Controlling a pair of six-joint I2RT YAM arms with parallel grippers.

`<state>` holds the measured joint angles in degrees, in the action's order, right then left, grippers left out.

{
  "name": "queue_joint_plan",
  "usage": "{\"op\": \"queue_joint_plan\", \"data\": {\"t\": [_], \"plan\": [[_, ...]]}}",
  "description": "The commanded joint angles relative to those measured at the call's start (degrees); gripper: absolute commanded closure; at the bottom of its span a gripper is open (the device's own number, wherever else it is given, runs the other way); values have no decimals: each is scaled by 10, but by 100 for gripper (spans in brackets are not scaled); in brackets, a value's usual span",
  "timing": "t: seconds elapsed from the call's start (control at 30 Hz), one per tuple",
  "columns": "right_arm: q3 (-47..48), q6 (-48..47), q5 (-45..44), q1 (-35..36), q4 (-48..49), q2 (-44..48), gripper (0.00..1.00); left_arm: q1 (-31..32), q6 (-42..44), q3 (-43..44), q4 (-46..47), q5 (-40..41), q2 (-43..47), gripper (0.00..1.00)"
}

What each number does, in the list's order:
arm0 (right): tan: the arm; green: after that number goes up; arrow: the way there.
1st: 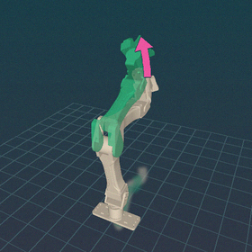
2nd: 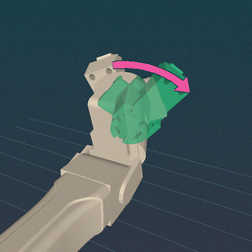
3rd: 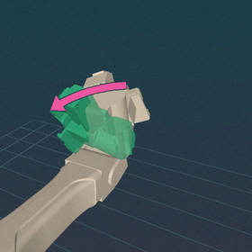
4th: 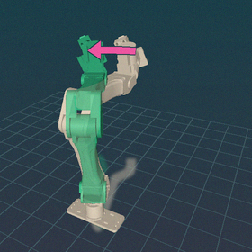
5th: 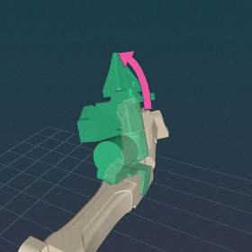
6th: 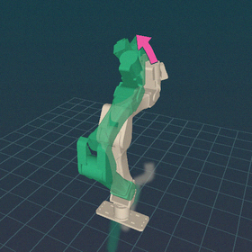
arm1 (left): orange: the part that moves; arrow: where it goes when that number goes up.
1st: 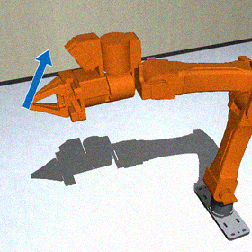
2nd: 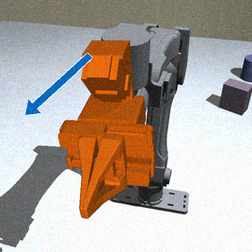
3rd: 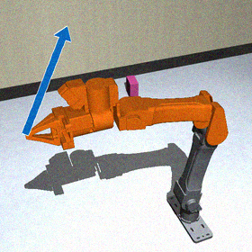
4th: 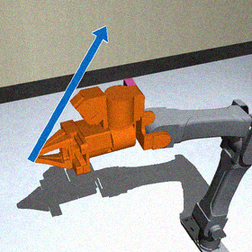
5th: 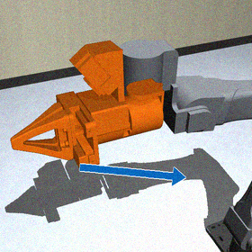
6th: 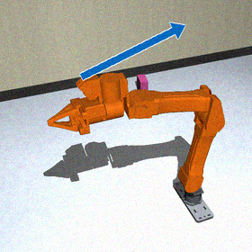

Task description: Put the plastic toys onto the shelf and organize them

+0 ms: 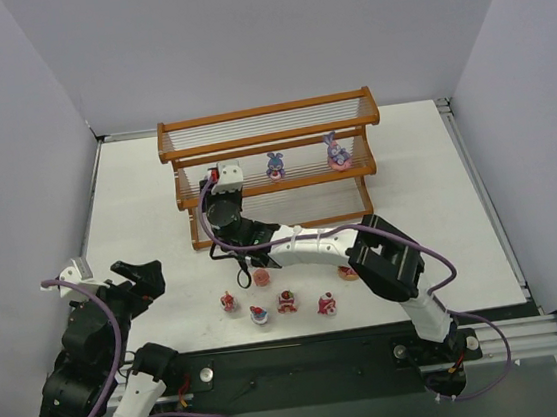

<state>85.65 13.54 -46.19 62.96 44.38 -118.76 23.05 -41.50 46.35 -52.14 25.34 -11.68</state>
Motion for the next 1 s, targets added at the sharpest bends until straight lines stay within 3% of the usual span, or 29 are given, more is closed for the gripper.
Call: {"op": "queue_joint_plan", "data": {"t": [0.0, 0.73, 0.97], "plan": [[34, 18, -9, -5, 33, -1, 100, -1, 6, 8, 5, 8, -5, 3], [58, 9, -21, -11, 33, -38, 99, 0, 6, 8, 4, 8, -4, 3], [65, 25, -25, -13, 11, -44, 78, -1, 5, 8, 2, 8, -4, 3]]}}
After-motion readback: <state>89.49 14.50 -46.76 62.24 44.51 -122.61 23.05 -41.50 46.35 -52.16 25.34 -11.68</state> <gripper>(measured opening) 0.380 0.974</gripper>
